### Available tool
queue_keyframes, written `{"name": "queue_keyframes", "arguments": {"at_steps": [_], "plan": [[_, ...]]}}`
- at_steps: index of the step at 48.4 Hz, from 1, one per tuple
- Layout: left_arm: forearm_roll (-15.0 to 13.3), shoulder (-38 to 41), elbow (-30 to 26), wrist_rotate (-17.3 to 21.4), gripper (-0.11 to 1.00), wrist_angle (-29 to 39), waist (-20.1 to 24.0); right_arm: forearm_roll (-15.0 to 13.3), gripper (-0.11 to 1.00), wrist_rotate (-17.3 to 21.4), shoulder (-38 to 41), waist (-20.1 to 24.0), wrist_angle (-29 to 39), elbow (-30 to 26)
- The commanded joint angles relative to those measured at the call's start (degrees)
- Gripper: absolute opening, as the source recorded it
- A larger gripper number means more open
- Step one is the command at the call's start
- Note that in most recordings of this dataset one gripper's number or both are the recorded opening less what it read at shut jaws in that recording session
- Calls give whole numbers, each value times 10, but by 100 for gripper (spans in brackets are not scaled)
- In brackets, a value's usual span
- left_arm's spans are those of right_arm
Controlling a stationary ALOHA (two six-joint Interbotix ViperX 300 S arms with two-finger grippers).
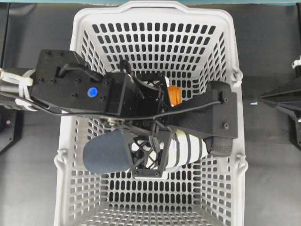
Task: Pick up the slipper from the shopping basket with the left arm.
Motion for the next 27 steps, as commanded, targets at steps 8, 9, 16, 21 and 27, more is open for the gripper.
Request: {"name": "queue_keyframes", "arguments": {"at_steps": [8, 9, 16, 21, 27], "plan": [[3, -23, -4, 18, 4, -4, -1, 7, 0, 0, 4, -1, -5, -7], [3, -23, -4, 19, 4, -4, -1, 7, 0, 1, 4, -1, -6, -7], [3, -22, -7, 24, 4, -4, -1, 7, 0, 0, 3, -1, -6, -7], [3, -22, -7, 24, 4, -4, -2, 7, 0, 0, 2, -1, -5, -8], [3, -22, -7, 24, 4, -4, -1, 7, 0, 0, 2, -1, -4, -7]]}}
